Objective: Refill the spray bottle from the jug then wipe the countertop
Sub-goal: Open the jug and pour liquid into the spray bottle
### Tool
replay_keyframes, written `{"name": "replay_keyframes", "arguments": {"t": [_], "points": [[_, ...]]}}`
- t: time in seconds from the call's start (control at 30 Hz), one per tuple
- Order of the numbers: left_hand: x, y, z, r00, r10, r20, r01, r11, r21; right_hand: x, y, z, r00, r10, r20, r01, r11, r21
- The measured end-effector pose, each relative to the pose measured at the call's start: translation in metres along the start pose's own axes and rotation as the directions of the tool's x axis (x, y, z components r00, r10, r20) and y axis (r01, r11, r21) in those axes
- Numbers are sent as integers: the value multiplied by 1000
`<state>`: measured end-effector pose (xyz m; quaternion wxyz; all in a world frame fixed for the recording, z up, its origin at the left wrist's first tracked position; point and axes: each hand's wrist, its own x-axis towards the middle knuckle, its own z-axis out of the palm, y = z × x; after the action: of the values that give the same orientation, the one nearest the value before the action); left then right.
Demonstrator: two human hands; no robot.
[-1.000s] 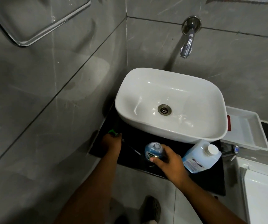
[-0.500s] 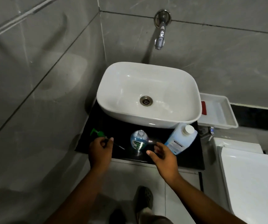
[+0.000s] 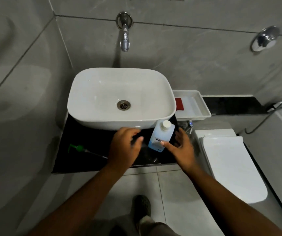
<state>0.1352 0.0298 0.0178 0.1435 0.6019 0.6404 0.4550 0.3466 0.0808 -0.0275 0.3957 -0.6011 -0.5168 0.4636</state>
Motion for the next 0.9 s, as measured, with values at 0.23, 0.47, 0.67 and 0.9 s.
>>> {"name": "replay_keyframes", "arguments": {"t": [0.23, 0.47, 0.67, 0.9], "points": [[71, 50, 46, 762, 204, 615, -398, 896, 195, 21, -12, 1, 981, -120, 151, 144, 976, -163], [88, 47, 63, 667, 282, 689, -545, 816, 193, 27, -12, -5, 975, -130, 180, 159, 974, -161], [81, 43, 67, 736, 459, 497, -599, 783, 165, 32, -19, -9, 971, -117, 208, 152, 975, -161], [77, 38, 72, 867, 366, 338, -442, 878, 182, 29, -16, -8, 967, -124, 224, 168, 968, -187]]}}
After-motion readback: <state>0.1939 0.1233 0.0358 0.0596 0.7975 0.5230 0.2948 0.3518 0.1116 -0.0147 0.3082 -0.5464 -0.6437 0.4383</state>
